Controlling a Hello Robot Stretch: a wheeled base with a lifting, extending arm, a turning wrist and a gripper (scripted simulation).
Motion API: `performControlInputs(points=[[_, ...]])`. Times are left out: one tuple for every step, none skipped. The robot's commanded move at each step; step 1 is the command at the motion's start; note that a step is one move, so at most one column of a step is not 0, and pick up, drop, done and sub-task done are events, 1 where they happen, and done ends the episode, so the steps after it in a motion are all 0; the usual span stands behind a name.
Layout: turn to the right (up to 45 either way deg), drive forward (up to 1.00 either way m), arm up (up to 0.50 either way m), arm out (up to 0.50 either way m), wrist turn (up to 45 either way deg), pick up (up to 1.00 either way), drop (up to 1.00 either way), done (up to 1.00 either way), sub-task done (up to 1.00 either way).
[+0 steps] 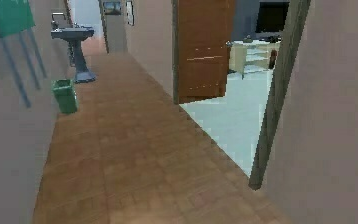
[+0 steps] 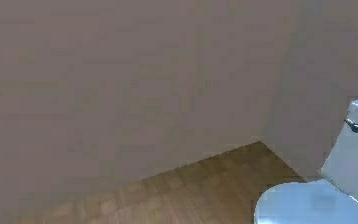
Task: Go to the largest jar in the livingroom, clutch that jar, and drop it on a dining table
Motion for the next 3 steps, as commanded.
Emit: performControlInputs(points=[[0.0, 1.00, 0.00, 0.00, 0.0, 0.00, 0.00, 0.00, 0.00], [-3.0, 0.00, 0.00, 0.00, 0.0, 0.00, 0.00, 0.00, 0.00], [0.0, 0.40, 0.00, 0.00, 0.0, 0.00, 0.00, 0.00, 0.00]])
